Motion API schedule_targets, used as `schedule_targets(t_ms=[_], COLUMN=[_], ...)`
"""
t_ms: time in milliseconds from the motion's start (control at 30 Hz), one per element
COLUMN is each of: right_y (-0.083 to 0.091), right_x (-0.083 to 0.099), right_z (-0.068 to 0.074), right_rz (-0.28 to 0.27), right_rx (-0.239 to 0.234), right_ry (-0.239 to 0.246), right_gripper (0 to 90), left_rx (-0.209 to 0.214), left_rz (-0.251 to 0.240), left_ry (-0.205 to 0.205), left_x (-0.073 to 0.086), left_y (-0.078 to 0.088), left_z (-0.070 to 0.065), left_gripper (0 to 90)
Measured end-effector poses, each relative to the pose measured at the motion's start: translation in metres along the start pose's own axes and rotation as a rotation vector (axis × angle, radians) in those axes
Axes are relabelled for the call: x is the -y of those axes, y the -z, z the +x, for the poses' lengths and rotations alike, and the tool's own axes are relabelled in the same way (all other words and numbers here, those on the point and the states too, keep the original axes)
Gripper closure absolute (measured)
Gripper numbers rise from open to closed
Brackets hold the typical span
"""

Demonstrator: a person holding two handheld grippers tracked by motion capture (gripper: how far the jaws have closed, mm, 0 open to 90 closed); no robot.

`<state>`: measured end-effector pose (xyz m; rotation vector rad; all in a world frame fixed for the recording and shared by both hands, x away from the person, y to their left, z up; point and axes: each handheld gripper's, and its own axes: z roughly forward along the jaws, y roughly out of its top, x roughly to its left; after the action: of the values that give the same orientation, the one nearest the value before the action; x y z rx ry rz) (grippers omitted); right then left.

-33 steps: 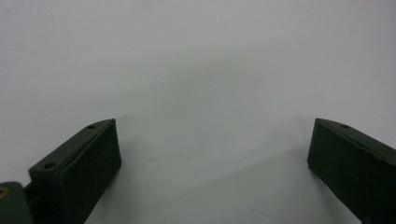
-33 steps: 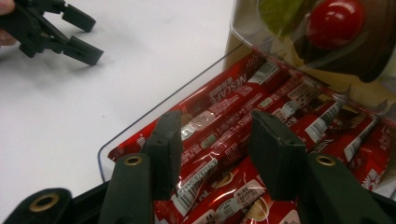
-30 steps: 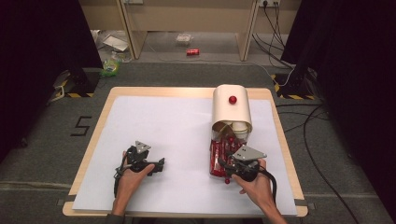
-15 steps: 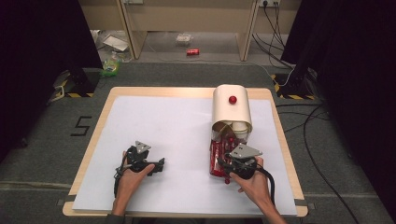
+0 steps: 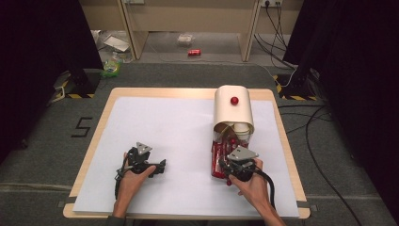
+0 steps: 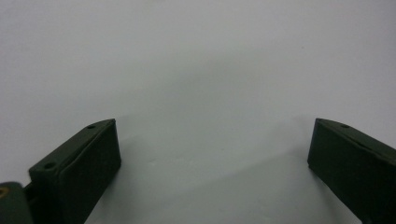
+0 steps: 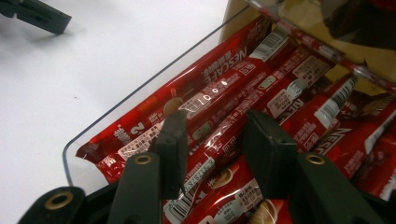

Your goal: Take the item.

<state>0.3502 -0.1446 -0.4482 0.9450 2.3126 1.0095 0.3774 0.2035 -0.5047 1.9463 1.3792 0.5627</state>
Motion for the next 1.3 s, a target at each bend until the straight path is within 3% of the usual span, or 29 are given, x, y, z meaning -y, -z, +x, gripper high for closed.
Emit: schedule_targets(t_ms=[200,333,467,667,1033,1300], right_y=[-0.003,-0.002,0.003,0.008,0.043,0.057], right_x=[0.001,0.002,0.0,0.0,-0.001,0.002], right_z=[-0.003,-0.005,-0.008,-0.015,-0.033,-0.034], right_rz=[0.008,0.0,0.004,-0.011,-0.054,-0.037], right_rx=[-0.012,-0.019,-0.04,-0.077,-0.123,-0.12], right_ry=[-0.013,-0.031,-0.027,-0.037,-0.028,0.017], right_gripper=[58.1,64.1,75.7,83.8,89.6,89.8], left_rx=[0.0,0.0,0.001,0.0,0.0,0.001], left_rz=[0.001,0.0,0.0,0.001,0.001,0.0], left_ry=[0.001,0.0,0.0,0.0,-0.001,0.0], left_x=[0.0,0.0,0.0,0.0,0.0,0.0], left_y=[0.0,0.0,0.0,0.0,0.0,0.0], left_z=[0.0,0.0,0.0,0.0,0.0,0.0], left_gripper=[1.6,1.6,1.6,1.6,1.6,1.6])
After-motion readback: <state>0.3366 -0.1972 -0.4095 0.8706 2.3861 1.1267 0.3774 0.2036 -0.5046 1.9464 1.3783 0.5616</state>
